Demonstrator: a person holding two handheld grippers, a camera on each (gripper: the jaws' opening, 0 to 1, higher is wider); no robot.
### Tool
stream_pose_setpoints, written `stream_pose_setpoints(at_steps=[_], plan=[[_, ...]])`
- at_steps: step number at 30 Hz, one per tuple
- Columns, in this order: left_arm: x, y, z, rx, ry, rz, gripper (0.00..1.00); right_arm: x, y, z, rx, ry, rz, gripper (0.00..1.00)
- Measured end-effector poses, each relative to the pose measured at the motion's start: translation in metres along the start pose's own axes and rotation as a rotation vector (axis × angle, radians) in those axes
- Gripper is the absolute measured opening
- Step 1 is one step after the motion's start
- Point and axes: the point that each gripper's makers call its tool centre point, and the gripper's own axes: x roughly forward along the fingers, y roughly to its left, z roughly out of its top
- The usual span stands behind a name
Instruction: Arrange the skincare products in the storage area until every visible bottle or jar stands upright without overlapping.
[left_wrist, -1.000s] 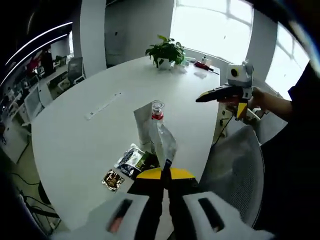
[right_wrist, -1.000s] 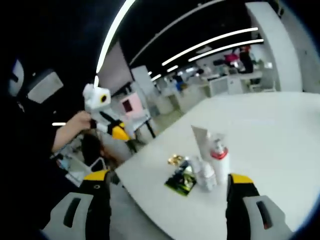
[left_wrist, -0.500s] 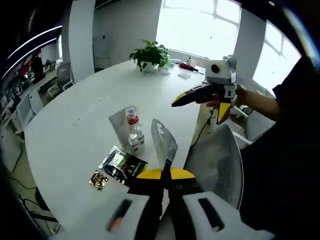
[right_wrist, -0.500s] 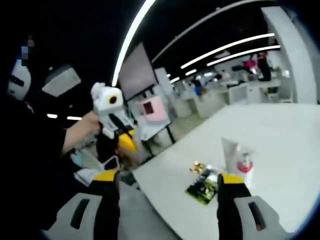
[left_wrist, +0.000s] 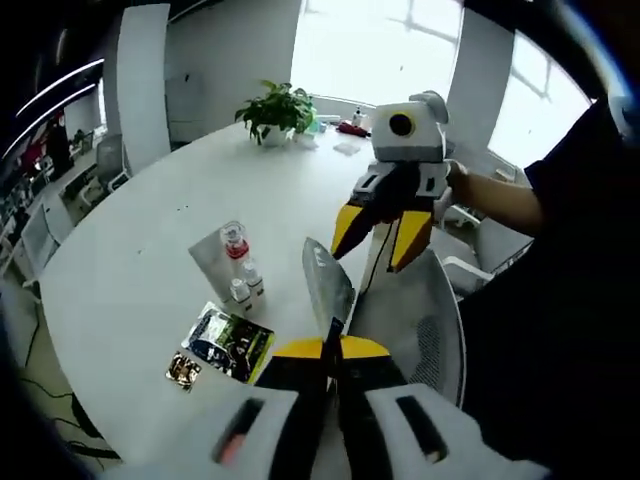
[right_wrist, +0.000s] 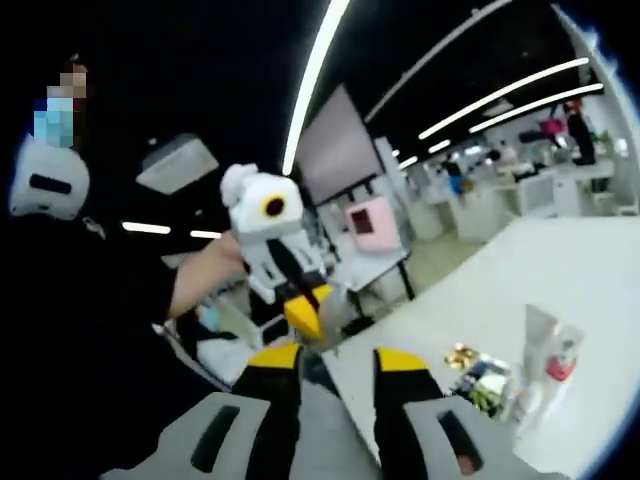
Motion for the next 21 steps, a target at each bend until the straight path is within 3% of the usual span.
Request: stream_pose_setpoints(at_steps=[6, 15, 21], plan=[[0.006, -0.004, 0.002, 0.013, 0.013, -0.025, 0.05, 0.008, 0.005, 0.001, -0.01, 0.004, 0.048, 0.18], [0.013, -0.005, 0.01, -0.03, -0.019, -0.087, 0.05, 0.011, 0.002, 0.003, -0.006, -0.002, 0.08, 0.04], [0.014, -0.005, 0.007, -0.048, -0.003, -0.1, 0.05, 0.014, -0.001, 0.0, 0.011, -0.027, 0.095, 0.01]])
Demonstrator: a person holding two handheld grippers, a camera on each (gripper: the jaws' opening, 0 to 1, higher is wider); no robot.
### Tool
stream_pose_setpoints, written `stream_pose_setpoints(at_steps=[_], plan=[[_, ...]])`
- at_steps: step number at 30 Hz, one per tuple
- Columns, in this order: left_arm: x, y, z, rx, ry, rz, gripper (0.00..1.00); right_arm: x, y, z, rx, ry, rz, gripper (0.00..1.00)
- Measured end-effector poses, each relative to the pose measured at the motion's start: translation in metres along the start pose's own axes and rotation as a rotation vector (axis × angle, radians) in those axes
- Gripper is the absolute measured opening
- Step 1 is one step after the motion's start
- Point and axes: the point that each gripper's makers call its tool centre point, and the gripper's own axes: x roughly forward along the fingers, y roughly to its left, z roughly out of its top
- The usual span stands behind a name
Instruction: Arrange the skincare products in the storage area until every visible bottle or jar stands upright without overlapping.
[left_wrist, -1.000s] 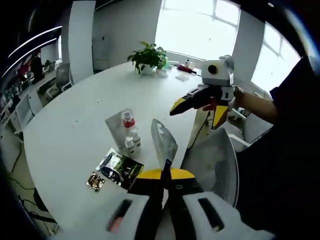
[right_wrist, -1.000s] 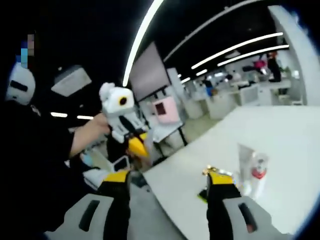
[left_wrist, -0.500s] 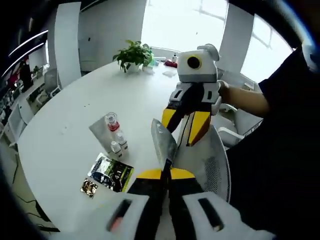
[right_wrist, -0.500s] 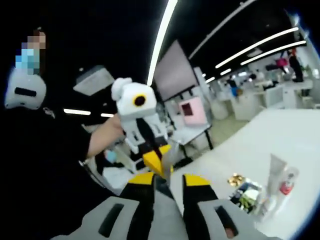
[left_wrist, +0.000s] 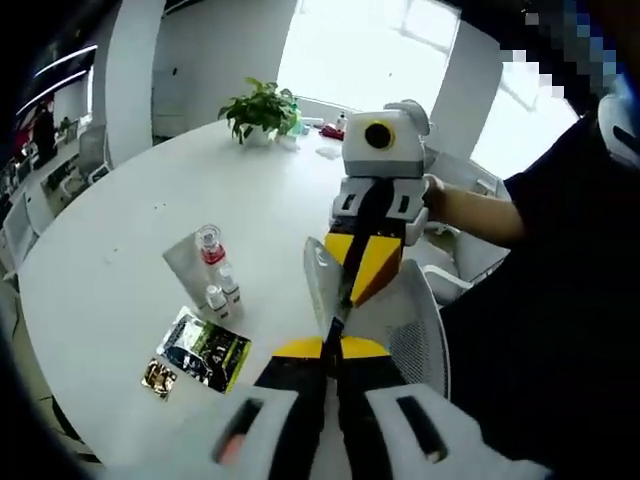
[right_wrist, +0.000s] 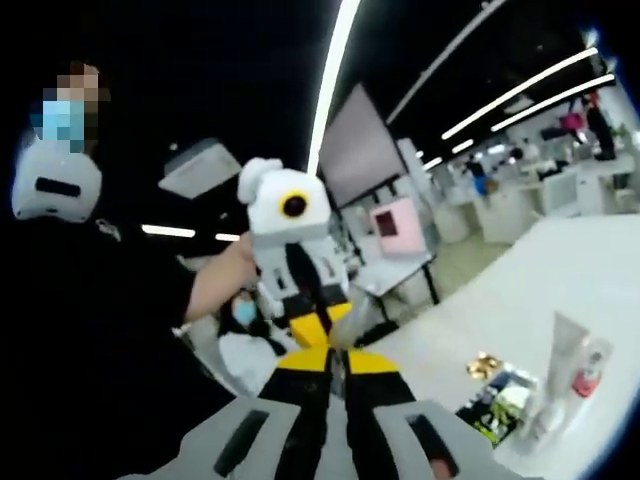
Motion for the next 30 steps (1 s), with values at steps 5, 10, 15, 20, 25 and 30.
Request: stream_pose_setpoints(at_steps=[5, 10, 15, 20, 25, 30], plan=[[0.003, 0.009, -0.001, 0.008, -0.039, 0.007, 0.11, -0.001, -0.009, -0.002, 0.041, -0.037, -0.027, 0.0], [0.002, 0.016, 0.004, -0.102, -0.209, -0.038, 0.28, -0.011, -0.021, 0.007, 0.102, -0.149, -0.062, 0.0], [-0.008, 0.01, 0.017, -0.333, -0.489, -0.203, 0.34, -0.021, -0.025, 0.026, 0.171, -0.287, -0.057, 0.0], [-0.029, 0.021, 0.032, -0.474, -0.766, -0.267, 0.27, -0.014, -0.02, 0.032, 0.261, -0.361, -0.024, 0.0], [-0.039, 0.026, 0.031, -0.522, -0.857, -0.281, 0.21, 0.002, -0.017, 0.034, 0.335, -0.427, -0.017, 0.0], [-0.05, 0.032, 0.023, -0.579, -0.924, -0.29, 0.11, 0.016, -0.02, 0.035, 0.361, -0.447, -0.028, 0.0]])
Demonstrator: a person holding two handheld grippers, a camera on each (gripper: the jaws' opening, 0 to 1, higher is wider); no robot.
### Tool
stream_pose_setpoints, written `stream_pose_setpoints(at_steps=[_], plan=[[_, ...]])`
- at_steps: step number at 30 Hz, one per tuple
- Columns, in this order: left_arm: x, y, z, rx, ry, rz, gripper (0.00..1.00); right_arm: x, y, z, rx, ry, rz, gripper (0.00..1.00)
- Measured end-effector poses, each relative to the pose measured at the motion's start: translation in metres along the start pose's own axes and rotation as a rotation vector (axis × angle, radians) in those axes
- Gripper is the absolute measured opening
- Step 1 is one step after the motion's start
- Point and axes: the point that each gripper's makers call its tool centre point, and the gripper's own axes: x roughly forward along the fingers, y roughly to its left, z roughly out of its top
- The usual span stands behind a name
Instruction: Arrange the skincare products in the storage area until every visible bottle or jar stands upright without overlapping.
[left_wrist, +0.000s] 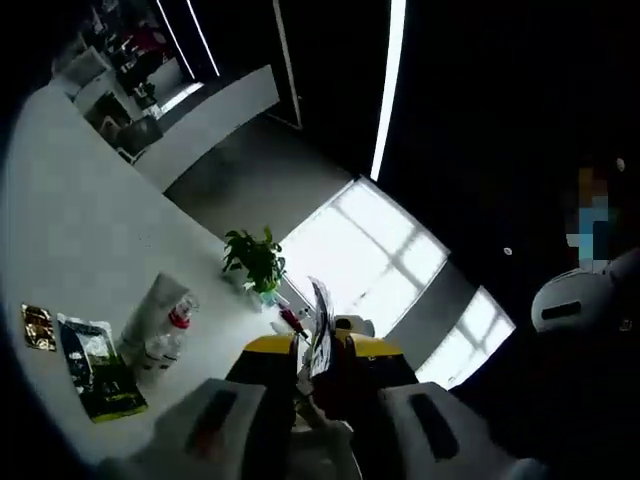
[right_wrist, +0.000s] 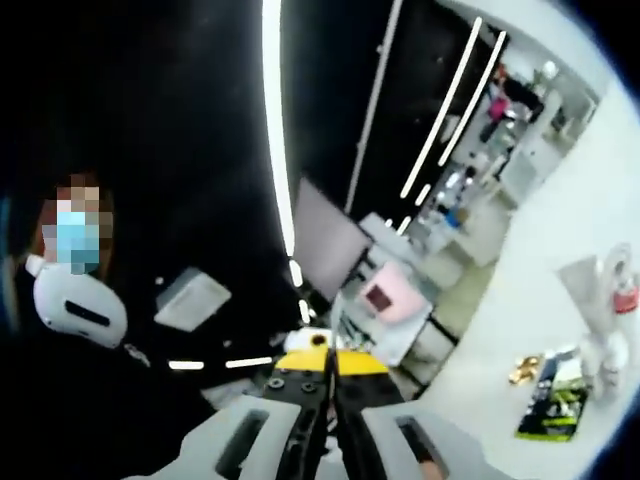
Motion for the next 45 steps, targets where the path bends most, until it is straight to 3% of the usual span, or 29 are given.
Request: stream_pose_setpoints(at_steps=[3, 8, 10, 12, 15, 18, 25, 28, 30, 33, 36, 40, 43, 45], plan=[[-0.009, 0.006, 0.0, -0.004, -0.004, 0.034, 0.0, 0.008, -0.003, -0.006, 0.004, 0.006, -0.01, 0.0], [-0.022, 0.012, 0.005, -0.061, -0.047, 0.079, 0.0, 0.02, -0.004, -0.015, 0.023, -0.002, -0.054, 0.0], [-0.027, 0.016, 0.006, -0.131, -0.055, 0.109, 0.0, 0.023, -0.008, -0.017, -0.001, 0.006, -0.088, 0.0], [-0.031, 0.022, 0.003, -0.177, -0.04, 0.141, 0.0, 0.024, -0.017, -0.022, -0.053, 0.038, -0.138, 0.0], [-0.039, 0.042, -0.006, -0.248, -0.012, 0.244, 0.0, 0.024, -0.033, -0.034, -0.146, 0.12, -0.247, 0.0], [-0.042, 0.053, -0.011, -0.254, 0.003, 0.295, 0.0, 0.023, -0.041, -0.04, -0.178, 0.163, -0.296, 0.0], [-0.045, 0.058, -0.014, -0.283, -0.014, 0.255, 0.0, 0.02, -0.053, -0.04, -0.185, 0.153, -0.321, 0.0], [-0.046, 0.06, -0.018, -0.286, 0.001, 0.244, 0.0, 0.02, -0.056, -0.039, -0.215, 0.156, -0.333, 0.14], [-0.046, 0.064, -0.02, -0.288, 0.004, 0.24, 0.0, 0.021, -0.06, -0.041, -0.224, 0.17, -0.348, 0.31], [-0.052, 0.078, -0.021, -0.284, -0.001, 0.265, 0.0, 0.014, -0.073, -0.05, -0.288, 0.249, -0.414, 0.59], [-0.06, 0.101, -0.028, -0.304, 0.009, 0.305, 0.0, 0.005, -0.083, -0.057, -0.362, 0.318, -0.462, 0.78], [-0.073, 0.131, -0.035, -0.36, -0.008, 0.347, 0.0, -0.01, -0.089, -0.073, -0.444, 0.417, -0.484, 0.88], [-0.079, 0.146, -0.04, -0.362, -0.005, 0.38, 0.0, -0.015, -0.092, -0.076, -0.433, 0.418, -0.497, 0.97], [-0.083, 0.154, -0.044, -0.365, 0.005, 0.402, 0.0, -0.019, -0.096, -0.077, -0.446, 0.428, -0.514, 0.99]])
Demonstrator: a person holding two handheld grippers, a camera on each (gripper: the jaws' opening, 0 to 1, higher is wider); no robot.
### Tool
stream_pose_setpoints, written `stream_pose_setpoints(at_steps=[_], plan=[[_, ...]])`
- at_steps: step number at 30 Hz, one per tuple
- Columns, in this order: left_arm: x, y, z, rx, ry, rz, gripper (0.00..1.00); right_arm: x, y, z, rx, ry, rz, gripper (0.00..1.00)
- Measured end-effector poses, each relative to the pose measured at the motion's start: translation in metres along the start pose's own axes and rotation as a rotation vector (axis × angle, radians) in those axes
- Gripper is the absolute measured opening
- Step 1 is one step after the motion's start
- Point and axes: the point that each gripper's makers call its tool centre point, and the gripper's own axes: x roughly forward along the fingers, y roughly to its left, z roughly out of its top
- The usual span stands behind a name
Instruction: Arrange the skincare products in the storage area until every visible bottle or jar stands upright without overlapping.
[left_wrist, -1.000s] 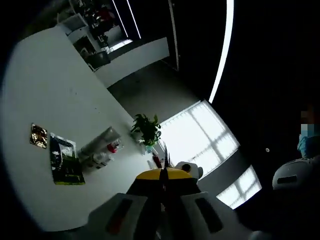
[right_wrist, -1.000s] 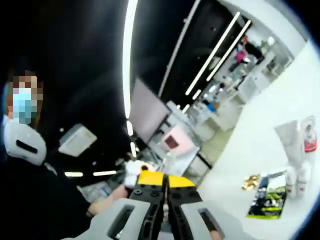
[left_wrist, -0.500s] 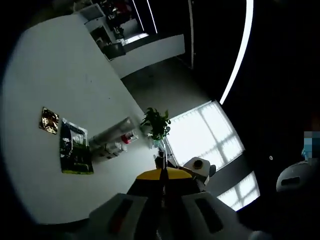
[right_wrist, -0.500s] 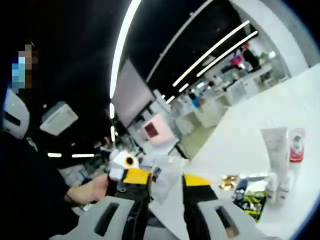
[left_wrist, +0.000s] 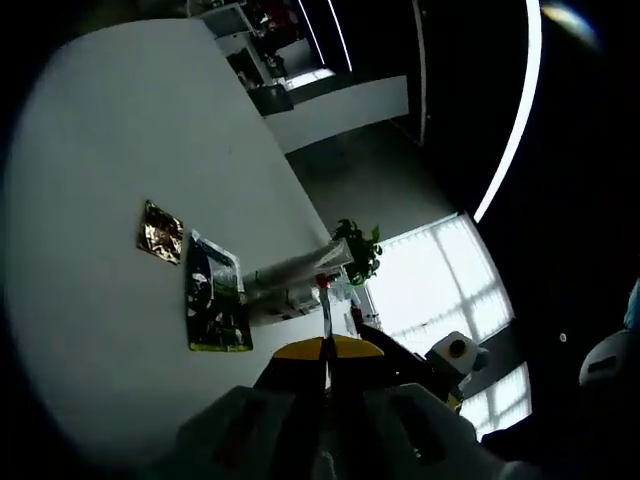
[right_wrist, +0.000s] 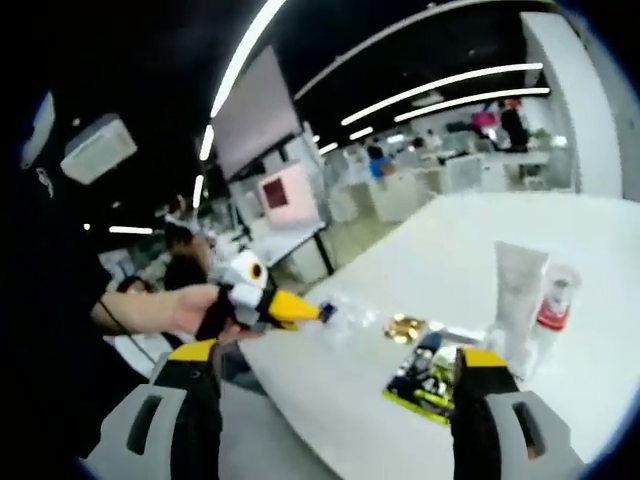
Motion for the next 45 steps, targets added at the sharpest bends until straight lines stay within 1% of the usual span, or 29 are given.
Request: stream_pose_setpoints(at_steps=[3, 7, 10, 12, 15, 16, 18, 21, 24, 27, 32, 34, 36, 42, 45], plan=[[-0.001, 0.009, 0.001, -0.006, -0.001, 0.015, 0.0, -0.002, -0.004, -0.003, 0.002, 0.014, -0.02, 0.99], [-0.002, 0.021, 0.003, -0.016, -0.007, 0.033, 0.0, -0.006, -0.012, -0.004, 0.005, 0.008, -0.043, 0.99], [-0.001, 0.037, 0.003, -0.024, -0.003, 0.066, 0.0, -0.01, -0.02, -0.008, 0.008, 0.025, -0.069, 0.99], [0.0, 0.045, 0.003, -0.035, -0.003, 0.078, 0.0, -0.012, -0.022, -0.009, 0.012, 0.023, -0.075, 0.99], [0.002, 0.059, 0.002, -0.037, 0.002, 0.107, 0.0, -0.017, -0.024, -0.011, 0.016, 0.029, -0.084, 0.99], [0.003, 0.067, 0.003, -0.051, 0.0, 0.128, 0.0, -0.018, -0.025, -0.011, 0.019, 0.029, -0.089, 0.99], [0.005, 0.075, 0.003, -0.066, 0.001, 0.145, 0.0, -0.021, -0.027, -0.014, 0.031, 0.031, -0.094, 0.99], [0.01, 0.09, 0.003, -0.068, 0.028, 0.19, 0.0, -0.023, -0.029, -0.015, 0.041, 0.027, -0.104, 0.98], [0.015, 0.099, 0.006, -0.049, 0.04, 0.216, 0.0, -0.024, -0.03, -0.015, 0.05, 0.024, -0.108, 0.98], [0.017, 0.111, 0.012, -0.07, 0.031, 0.245, 0.0, -0.025, -0.031, -0.016, 0.059, 0.024, -0.112, 0.98], [0.02, 0.123, 0.016, -0.097, 0.044, 0.28, 0.0, -0.027, -0.033, -0.019, 0.066, 0.027, -0.118, 0.97], [0.021, 0.127, 0.014, -0.104, 0.059, 0.296, 0.0, -0.028, -0.034, -0.021, 0.068, 0.032, -0.122, 0.97], [0.023, 0.127, 0.013, -0.105, 0.067, 0.297, 0.0, -0.028, -0.034, -0.021, 0.074, 0.03, -0.123, 0.97], [0.024, 0.132, 0.015, -0.122, 0.057, 0.316, 0.0, -0.024, -0.033, -0.024, 0.087, 0.032, -0.116, 0.96], [0.023, 0.139, 0.014, -0.141, 0.056, 0.349, 0.0, -0.022, -0.029, -0.025, 0.081, 0.037, -0.104, 0.96]])
